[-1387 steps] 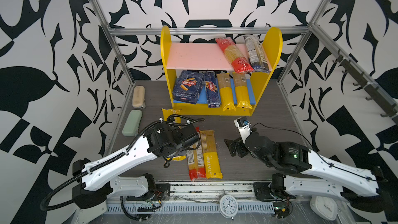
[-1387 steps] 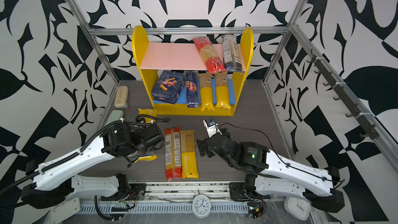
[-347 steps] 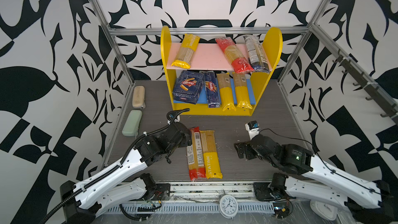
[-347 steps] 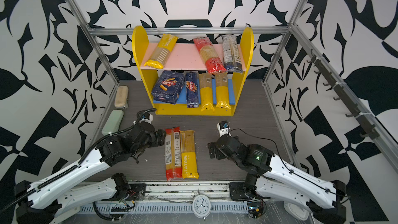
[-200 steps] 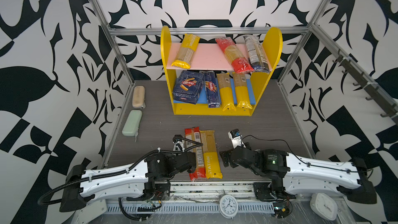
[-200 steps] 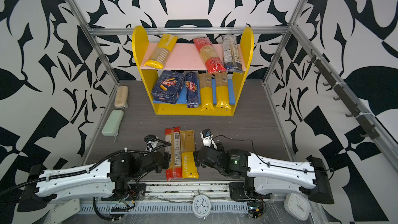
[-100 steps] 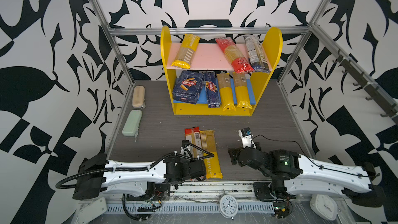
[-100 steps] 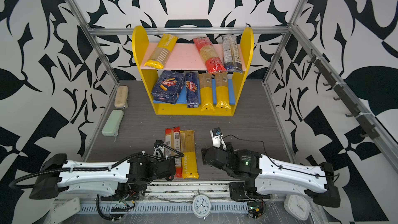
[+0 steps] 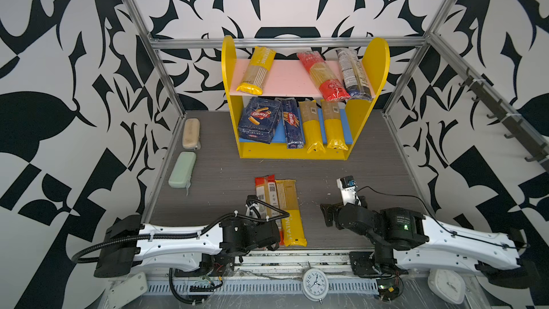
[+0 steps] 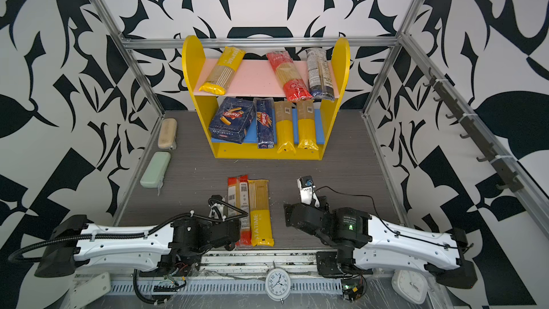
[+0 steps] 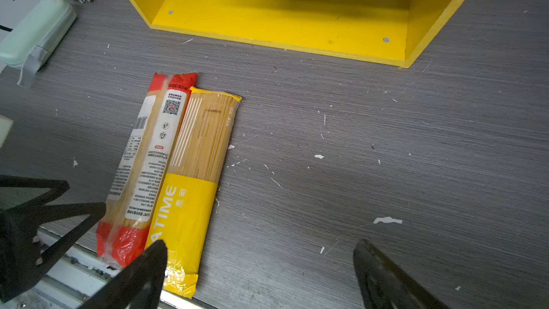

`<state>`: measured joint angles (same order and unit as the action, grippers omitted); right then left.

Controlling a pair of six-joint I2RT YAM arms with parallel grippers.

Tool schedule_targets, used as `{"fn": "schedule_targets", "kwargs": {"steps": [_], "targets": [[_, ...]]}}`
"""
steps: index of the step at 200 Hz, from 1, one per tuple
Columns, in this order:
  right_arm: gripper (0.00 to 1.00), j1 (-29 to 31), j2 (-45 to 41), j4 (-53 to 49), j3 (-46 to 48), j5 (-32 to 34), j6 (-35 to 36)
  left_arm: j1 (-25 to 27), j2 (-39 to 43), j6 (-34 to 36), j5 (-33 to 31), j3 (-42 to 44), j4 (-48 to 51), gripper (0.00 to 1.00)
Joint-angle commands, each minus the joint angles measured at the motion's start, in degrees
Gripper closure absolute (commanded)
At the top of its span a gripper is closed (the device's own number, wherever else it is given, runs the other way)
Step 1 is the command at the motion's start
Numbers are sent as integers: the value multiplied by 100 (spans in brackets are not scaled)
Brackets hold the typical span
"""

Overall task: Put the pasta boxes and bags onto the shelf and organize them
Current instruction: 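Close the left gripper on the red-and-white spaghetti bag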

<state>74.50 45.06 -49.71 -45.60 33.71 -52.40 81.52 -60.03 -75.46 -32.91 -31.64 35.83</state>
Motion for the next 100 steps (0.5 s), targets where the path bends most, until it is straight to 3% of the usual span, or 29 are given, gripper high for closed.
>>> {"fn": "schedule_targets", "kwargs": {"steps": [1,100], "targets": [[0,25,-8,-34,-142,206,-42,-175,57,-77,182,169,-212,1],[0,12,32,-136,-133,460,20,-1467,-522,1204,1510,89,-1096,1]]}}
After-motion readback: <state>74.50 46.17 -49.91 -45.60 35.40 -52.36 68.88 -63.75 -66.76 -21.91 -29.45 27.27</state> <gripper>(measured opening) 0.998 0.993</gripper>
